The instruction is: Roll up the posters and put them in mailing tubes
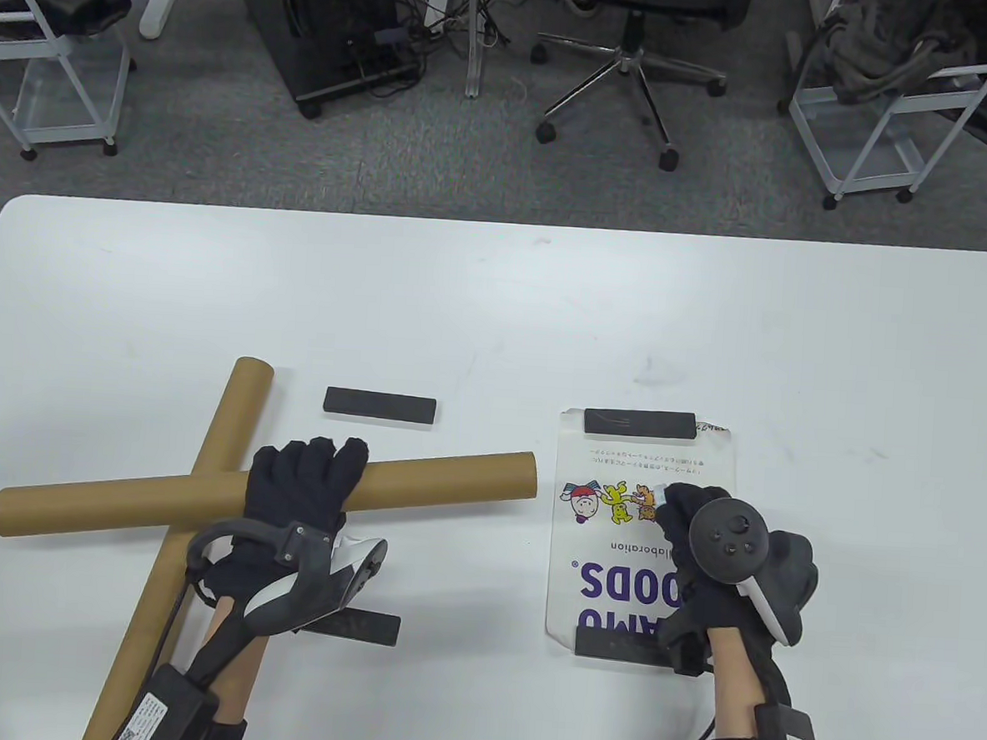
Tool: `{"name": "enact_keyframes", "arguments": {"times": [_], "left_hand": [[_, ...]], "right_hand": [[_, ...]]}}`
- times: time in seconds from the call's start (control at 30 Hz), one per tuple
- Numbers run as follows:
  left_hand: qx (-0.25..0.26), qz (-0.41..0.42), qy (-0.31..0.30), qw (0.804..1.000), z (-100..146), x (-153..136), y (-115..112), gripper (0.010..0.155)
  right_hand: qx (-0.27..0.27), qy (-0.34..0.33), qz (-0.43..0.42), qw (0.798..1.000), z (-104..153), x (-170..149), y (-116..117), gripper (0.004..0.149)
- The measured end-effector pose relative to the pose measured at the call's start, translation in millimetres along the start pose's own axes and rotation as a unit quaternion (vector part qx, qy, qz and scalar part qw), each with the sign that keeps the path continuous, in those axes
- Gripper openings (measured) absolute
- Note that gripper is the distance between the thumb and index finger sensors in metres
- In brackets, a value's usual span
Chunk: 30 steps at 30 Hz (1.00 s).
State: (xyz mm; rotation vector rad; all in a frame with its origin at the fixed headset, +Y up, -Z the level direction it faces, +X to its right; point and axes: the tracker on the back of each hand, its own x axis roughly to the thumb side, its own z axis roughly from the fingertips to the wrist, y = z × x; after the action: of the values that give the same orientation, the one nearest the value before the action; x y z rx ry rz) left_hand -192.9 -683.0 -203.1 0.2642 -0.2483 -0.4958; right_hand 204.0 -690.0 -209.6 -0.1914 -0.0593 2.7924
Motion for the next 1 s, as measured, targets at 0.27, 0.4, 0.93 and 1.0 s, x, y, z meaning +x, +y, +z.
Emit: {"name": "enact_keyframes", "arguments": {"times": [0.27,0.4,0.93,1.0], "left_hand": [[-0.001,0.001,0.005,1.0,-1.6,-1.7,0.2,0.084],[0.0,0.001,0.006,1.0,-1.4,-3.3,-0.1,0.084],[-0.002,0.005,0.008,1.0,-2.3,-6.4,-0.3,0.084],[-0.002,0.008,0.009,1.0,-2.2,-6.6,-0.5,0.083]], "right_hand": [[0.025,0.048,0.14,0.989,-2.1,-36.5,-4.1,0.039],[0.045,0.065,0.211,0.974,-3.6,-50.2,3.3,0.038],[0.089,0.048,0.34,0.935,-6.0,-55.5,42.1,0.038],[0.091,0.046,0.354,0.93,-5.7,-55.4,46.6,0.038]]}}
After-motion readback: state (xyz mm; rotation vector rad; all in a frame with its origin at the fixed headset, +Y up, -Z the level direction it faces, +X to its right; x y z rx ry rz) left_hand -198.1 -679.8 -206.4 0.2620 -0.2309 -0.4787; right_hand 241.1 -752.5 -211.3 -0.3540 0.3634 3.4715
